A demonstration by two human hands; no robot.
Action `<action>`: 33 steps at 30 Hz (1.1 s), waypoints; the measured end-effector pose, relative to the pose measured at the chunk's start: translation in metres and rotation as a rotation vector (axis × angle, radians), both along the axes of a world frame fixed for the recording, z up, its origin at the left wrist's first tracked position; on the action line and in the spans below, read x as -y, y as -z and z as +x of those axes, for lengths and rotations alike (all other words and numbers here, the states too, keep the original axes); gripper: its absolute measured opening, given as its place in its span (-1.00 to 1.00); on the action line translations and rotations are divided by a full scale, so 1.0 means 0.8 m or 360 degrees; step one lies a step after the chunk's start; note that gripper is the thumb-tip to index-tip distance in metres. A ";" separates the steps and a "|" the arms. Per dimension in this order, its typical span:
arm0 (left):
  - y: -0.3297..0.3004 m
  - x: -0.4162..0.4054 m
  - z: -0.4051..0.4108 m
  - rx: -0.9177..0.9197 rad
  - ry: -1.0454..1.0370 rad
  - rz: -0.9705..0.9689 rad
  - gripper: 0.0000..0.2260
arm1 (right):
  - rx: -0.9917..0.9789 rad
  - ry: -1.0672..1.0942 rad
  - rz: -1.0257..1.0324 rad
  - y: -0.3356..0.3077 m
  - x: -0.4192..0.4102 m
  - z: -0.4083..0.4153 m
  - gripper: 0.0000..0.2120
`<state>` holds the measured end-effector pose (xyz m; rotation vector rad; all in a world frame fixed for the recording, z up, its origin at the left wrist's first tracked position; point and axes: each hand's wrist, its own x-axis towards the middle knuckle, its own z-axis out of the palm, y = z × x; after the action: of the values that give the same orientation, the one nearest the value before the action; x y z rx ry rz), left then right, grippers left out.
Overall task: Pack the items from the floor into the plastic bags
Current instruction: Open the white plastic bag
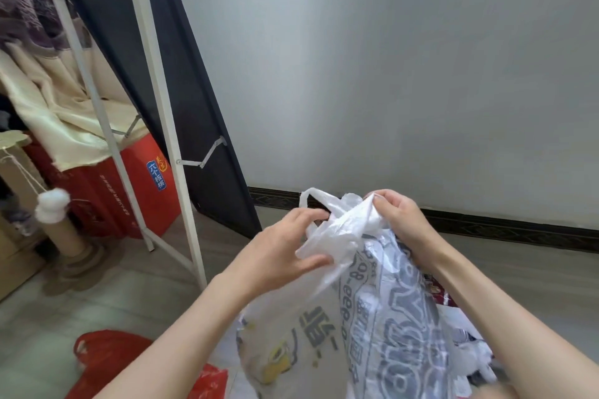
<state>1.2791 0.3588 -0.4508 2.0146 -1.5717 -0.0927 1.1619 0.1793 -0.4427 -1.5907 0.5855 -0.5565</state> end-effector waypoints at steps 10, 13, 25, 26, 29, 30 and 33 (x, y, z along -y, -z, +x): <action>-0.006 -0.014 0.032 -0.0824 -0.0580 -0.0134 -0.89 | -0.0321 -0.0256 -0.0243 0.010 0.008 -0.005 -0.71; -0.004 -0.018 0.036 -0.0777 -0.0608 -0.0145 -0.93 | -0.0426 -0.0403 -0.0055 0.004 0.005 -0.005 -0.66; 0.001 -0.006 -0.001 0.0535 -0.0096 -0.0080 -0.63 | -0.0156 -0.0111 0.0083 -0.001 -0.004 0.005 -0.79; 0.002 -0.008 0.002 0.0465 -0.0162 -0.0038 -0.62 | -0.0198 0.0012 -0.0152 0.000 -0.006 0.005 -0.81; -0.001 -0.014 0.008 0.0291 -0.0385 0.0039 -0.67 | -0.0389 0.0011 -0.0590 0.007 -0.017 0.001 -0.49; -0.003 -0.016 0.009 0.0213 -0.0442 0.0022 -0.69 | -0.0468 -0.0070 -0.0664 0.007 -0.024 0.000 -0.30; -0.010 -0.020 0.015 -0.0013 -0.0520 -0.0094 -0.68 | -0.0706 -0.0221 -0.0831 0.010 -0.042 0.004 0.02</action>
<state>1.2912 0.3750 -0.4431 2.1906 -1.2063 0.0704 1.1652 0.2131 -0.4507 -2.2612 0.6845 -0.2559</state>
